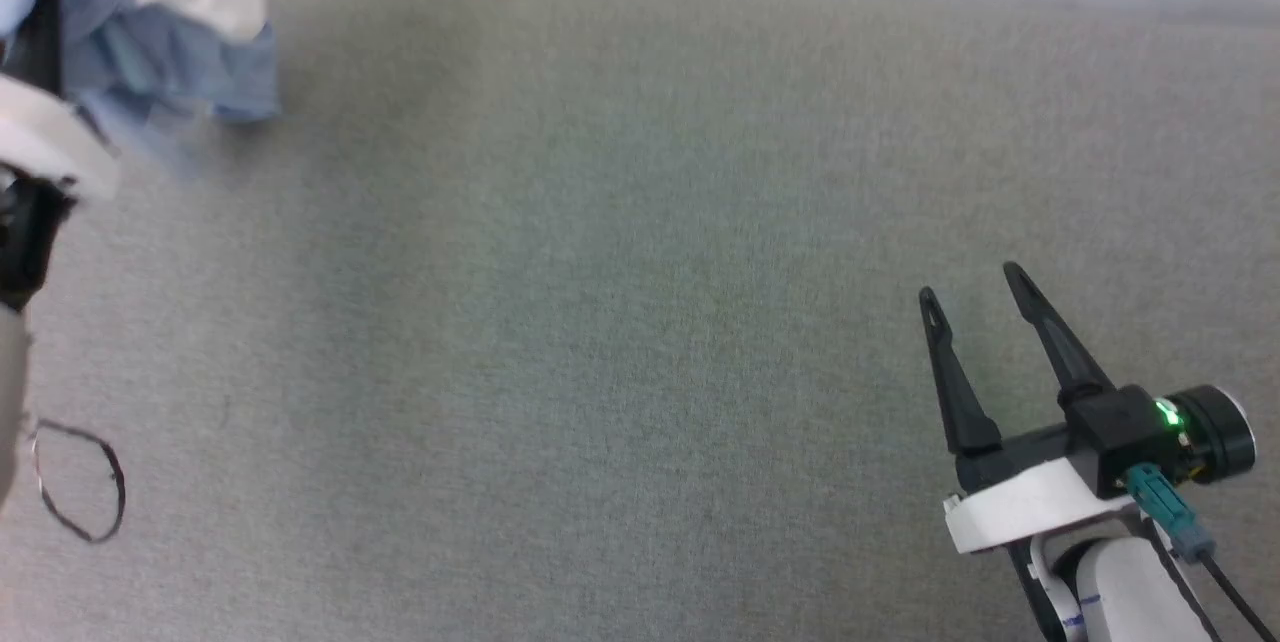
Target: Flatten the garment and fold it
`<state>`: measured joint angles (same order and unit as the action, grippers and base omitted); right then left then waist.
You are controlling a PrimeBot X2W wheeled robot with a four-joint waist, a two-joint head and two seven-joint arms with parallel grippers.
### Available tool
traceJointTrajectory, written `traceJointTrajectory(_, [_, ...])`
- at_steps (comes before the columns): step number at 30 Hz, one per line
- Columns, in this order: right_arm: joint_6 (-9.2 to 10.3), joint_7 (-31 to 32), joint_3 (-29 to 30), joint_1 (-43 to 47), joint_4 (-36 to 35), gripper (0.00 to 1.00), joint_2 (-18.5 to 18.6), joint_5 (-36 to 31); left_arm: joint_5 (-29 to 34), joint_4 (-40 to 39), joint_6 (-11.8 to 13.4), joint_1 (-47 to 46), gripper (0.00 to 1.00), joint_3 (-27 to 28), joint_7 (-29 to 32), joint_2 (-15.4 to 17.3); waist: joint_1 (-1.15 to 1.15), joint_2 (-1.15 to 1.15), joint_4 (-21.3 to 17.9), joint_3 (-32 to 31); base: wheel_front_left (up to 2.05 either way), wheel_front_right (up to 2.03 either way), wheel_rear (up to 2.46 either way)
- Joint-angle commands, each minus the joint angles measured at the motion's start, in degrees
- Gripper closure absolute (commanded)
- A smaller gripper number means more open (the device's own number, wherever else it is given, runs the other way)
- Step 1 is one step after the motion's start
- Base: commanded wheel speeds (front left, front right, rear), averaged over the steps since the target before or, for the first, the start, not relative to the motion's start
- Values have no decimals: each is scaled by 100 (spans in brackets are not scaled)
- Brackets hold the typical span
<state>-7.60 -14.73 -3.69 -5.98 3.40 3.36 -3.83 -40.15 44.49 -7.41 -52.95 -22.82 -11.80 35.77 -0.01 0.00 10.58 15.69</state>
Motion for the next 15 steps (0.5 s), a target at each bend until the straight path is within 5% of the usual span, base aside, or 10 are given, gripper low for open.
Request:
traceJointTrajectory(1, [11,-26,17,48,13,0,-11,49,42,-68,32,-96,100,7,-61,-51,1,0,45,-455,0,0,0])
traceJointTrajectory(7, [11,-26,154,214,42,0,-26,67,222,-1109,126,126,100,-129,-239,-345,1,0,-10,-947,0,0,0])
traceJointTrajectory(15, [11,-27,281,262,69,0,-36,61,44,-2685,370,641,100,-535,284,-926,1,0,-370,-1257,0,0,0])
